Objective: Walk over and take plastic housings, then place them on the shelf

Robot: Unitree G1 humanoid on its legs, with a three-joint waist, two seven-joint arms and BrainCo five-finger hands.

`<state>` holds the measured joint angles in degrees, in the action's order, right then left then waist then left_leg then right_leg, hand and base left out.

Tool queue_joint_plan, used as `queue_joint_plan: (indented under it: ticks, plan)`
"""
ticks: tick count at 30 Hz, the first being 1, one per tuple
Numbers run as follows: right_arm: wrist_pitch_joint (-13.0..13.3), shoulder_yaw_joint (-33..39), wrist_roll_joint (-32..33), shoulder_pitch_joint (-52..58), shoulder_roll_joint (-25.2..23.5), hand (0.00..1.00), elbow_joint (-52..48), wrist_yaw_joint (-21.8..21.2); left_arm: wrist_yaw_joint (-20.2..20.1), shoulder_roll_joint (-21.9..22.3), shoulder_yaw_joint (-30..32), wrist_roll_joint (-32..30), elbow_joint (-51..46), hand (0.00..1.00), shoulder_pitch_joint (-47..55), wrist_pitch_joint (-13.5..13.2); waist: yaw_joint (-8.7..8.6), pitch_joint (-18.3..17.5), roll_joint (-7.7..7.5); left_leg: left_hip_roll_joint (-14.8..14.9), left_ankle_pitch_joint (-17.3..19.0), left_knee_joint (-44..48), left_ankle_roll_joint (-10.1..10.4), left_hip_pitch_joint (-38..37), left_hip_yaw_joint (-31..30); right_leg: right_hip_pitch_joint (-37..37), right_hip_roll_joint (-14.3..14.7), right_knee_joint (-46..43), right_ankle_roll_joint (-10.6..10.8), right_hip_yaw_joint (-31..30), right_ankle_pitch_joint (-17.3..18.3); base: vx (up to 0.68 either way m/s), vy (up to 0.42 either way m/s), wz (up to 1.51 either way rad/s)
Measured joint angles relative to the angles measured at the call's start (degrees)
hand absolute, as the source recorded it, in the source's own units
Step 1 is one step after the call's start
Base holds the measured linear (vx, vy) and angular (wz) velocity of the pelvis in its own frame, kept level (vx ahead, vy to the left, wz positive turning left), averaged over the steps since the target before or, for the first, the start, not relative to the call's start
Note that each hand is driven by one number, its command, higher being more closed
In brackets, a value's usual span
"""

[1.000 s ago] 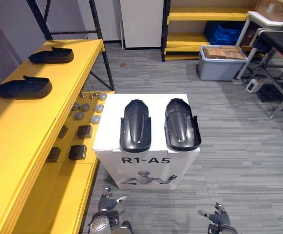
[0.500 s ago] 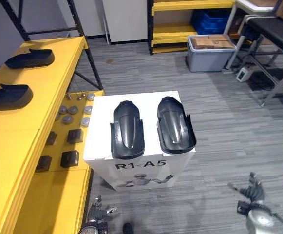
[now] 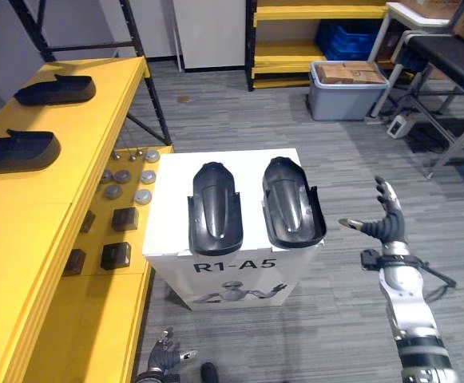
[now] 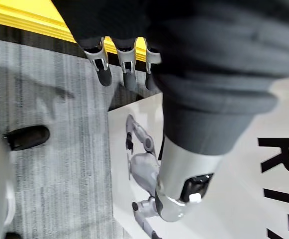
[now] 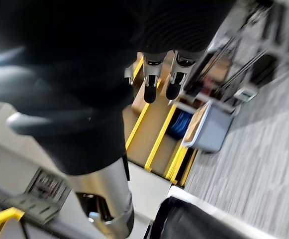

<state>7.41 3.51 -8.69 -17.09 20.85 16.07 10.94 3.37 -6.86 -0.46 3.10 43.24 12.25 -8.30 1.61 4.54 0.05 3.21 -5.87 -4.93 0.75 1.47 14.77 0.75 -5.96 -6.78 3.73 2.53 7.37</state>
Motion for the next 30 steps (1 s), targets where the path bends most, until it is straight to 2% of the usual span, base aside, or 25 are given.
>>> queue_joint_plan:
  ticks: [3,6,8,12,18,21,22,30]
  plan:
    - [-0.9,-1.1,-2.5,-4.9,-0.6,0.00,6.1,1.5,0.1,0.2,-1.0,0.1,0.5,0.00,0.0,0.0,0.87,0.1,0.13,-0.2,-0.4,0.0,-0.1,0.7,-0.9,0.1,-0.1,0.8,0.1,0.4,-0.6,-0.06,0.021,0.11]
    - [-3.7,-1.4,-5.0,-9.9,-1.8,0.00,13.0,3.7,0.5,0.7,-1.1,0.2,0.7,0.00,-0.2,0.0,1.57,0.8,0.51,-0.4,-1.1,0.0,-0.3,1.4,-2.1,-0.2,-0.2,1.9,-0.3,1.5,-1.3,-0.04,0.017,0.18]
    - [-5.4,-1.2,-6.4,-13.6,-2.7,0.00,18.3,5.2,1.3,0.9,-1.1,0.3,0.4,0.00,-0.2,-0.1,2.49,1.4,1.33,-0.4,-1.2,-0.1,-0.3,1.5,-2.4,-0.4,-0.2,2.1,-0.3,1.7,-1.4,-0.03,0.005,0.06]
    - [-7.9,0.4,-6.4,-21.4,-3.0,0.00,27.4,7.5,2.0,1.7,-1.1,2.0,0.1,0.00,-0.3,-0.4,2.82,3.4,3.12,-0.4,-1.3,-0.1,-0.4,2.4,-2.6,0.5,-0.2,2.4,-0.2,1.7,-1.6,-0.03,0.002,0.01]
    - [-10.7,5.6,-6.2,-27.7,-4.4,0.00,35.6,10.1,4.0,2.0,-1.4,4.1,0.0,0.00,-1.5,-0.5,2.95,6.0,3.31,-0.4,-1.4,0.0,-0.4,4.0,-3.5,1.4,-0.1,3.5,0.0,1.7,-2.4,0.04,-0.005,-0.02]
    - [-10.6,6.7,-6.0,-29.3,-4.7,0.00,37.7,10.1,4.1,2.1,-2.8,4.7,0.1,0.00,-1.7,-0.5,2.70,6.2,3.35,-0.3,-1.5,-0.1,-0.4,4.0,-3.9,1.4,-0.1,3.6,0.0,1.7,-2.5,0.03,-0.012,-0.01]
    - [-10.6,6.8,-5.7,-29.5,-4.7,1.00,38.1,10.1,4.1,2.1,-3.1,4.7,0.2,0.00,-1.8,-0.5,2.66,6.2,3.37,-0.3,-1.5,-0.1,-0.4,4.0,-3.9,1.4,0.0,3.6,0.0,1.7,-2.5,0.00,0.000,0.00]
    - [-9.9,7.7,-2.1,-32.5,-4.4,1.00,42.7,7.5,3.9,2.6,-3.4,4.7,2.1,0.00,-3.8,-0.4,2.26,8.2,3.26,-0.2,-1.3,-0.4,0.1,3.2,-4.1,0.6,-0.1,3.4,-0.1,2.0,-2.4,-0.04,0.008,0.01]
